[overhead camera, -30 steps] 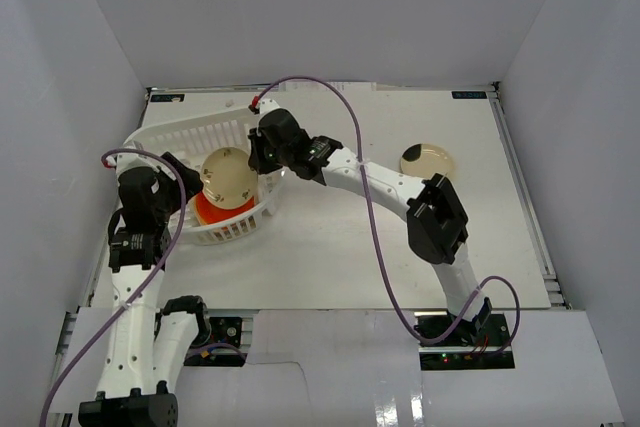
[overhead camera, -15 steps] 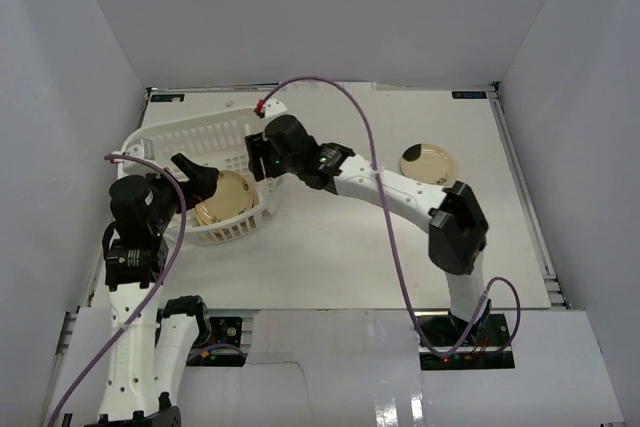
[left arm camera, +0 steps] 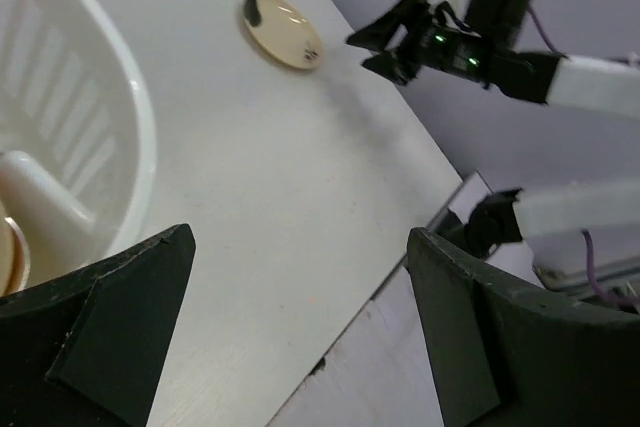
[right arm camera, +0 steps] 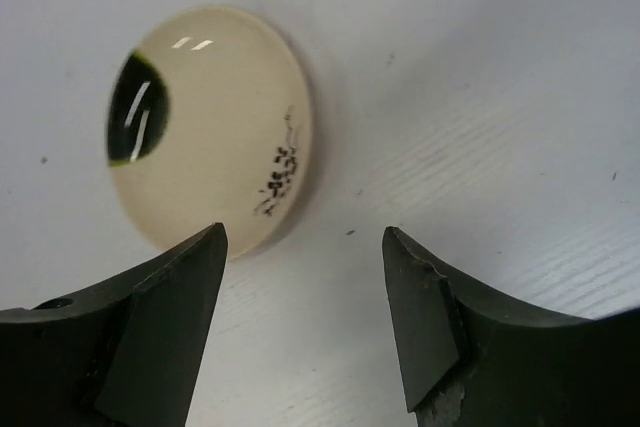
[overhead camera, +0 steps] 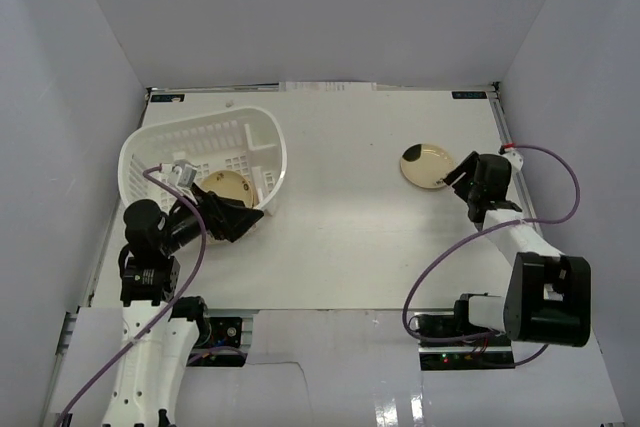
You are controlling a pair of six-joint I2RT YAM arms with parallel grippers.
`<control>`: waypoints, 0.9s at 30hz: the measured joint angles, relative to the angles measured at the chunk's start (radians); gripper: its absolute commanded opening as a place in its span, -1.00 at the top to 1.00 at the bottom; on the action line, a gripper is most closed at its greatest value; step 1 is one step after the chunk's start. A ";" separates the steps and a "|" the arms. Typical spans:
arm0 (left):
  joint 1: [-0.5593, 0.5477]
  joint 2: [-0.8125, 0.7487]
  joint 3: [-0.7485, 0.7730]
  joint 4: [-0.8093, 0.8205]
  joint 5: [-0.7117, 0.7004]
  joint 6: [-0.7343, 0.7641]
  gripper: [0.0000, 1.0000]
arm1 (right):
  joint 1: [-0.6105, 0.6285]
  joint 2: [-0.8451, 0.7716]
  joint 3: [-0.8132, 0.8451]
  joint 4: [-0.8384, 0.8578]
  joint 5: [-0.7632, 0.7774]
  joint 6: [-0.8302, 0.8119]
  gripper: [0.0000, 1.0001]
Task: Place the plates into the plastic bin on the countertop
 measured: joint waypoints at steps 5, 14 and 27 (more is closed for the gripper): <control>-0.119 -0.048 -0.031 0.040 0.091 0.025 -0.96 | -0.123 0.178 -0.023 0.097 -0.130 0.085 -0.15; -0.170 -0.109 -0.051 0.090 0.135 0.034 -0.96 | -0.188 0.456 -0.002 0.417 -0.330 0.265 0.38; -0.170 -0.090 -0.058 0.087 0.075 0.036 -0.96 | -0.151 0.305 -0.005 0.453 -0.378 0.321 0.84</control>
